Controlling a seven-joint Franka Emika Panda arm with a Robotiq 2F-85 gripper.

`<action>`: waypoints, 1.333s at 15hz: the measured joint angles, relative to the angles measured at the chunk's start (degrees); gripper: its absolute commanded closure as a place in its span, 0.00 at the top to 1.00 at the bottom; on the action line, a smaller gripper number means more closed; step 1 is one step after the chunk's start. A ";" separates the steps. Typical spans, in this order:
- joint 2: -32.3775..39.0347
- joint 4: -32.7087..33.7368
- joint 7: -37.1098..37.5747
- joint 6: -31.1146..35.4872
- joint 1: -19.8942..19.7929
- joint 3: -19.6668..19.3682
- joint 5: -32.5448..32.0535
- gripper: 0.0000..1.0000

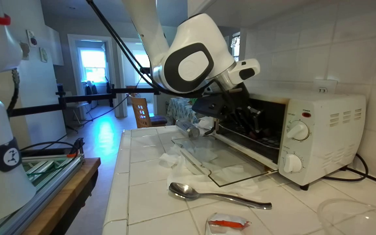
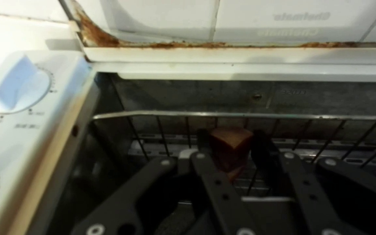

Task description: Take the brown object out of the oven.

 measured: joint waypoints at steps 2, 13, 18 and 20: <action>0.13 0.07 0.00 0.28 0.00 0.02 0.00 0.12; -6.03 -5.09 0.00 0.06 1.13 1.13 0.10 0.12; -13.12 -11.49 0.00 -3.77 1.10 -0.06 1.41 0.12; -15.84 -13.80 0.00 -5.89 1.09 -0.26 2.25 0.12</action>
